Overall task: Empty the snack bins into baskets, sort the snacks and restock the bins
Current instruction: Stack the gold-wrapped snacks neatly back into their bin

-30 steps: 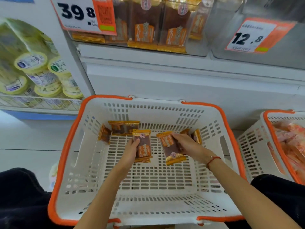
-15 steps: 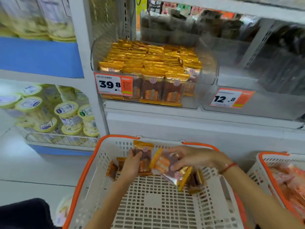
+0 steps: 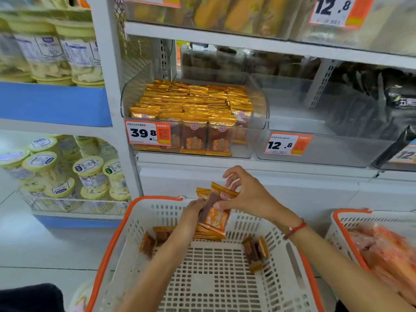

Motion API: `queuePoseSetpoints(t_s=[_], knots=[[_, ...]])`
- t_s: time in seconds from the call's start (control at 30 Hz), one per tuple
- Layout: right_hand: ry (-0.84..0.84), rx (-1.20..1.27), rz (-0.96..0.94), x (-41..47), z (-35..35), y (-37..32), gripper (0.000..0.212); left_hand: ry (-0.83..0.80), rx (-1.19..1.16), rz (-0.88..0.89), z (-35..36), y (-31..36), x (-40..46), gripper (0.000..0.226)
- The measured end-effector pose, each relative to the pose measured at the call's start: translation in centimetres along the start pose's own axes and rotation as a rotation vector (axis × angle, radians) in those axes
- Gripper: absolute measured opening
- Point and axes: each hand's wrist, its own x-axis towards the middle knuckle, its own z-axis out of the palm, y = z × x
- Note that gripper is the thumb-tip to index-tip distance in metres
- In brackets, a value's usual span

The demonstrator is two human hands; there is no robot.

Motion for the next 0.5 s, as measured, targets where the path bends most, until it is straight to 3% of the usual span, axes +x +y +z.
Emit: queuePoseSetpoints(t_s=[0.1, 0.23, 0.3, 0.4, 0.5], knots=[[0.224, 0.217, -0.026, -0.5, 2.1, 0.9, 0.034, 0.020, -0.128, 0.026, 0.2, 0.0, -0.2, 0.036], [0.263, 0.228, -0.123, -0.7, 2.8, 0.7, 0.030, -0.043, -0.206, 0.100, 0.9, 1.2, -0.6, 0.047], [0.267, 0.204, -0.162, -0.5, 2.2, 0.0, 0.029, -0.069, -0.170, 0.156, 1.2, 2.5, -0.7, 0.042], [0.305, 0.185, -0.196, -0.8, 1.9, -1.2, 0.041, -0.027, -0.124, 0.229, 2.0, 4.2, -0.7, 0.036], [0.310, 0.403, -0.145, -1.0, 2.0, -2.5, 0.062, 0.045, -0.204, 0.296, 3.0, 5.3, -0.5, 0.048]])
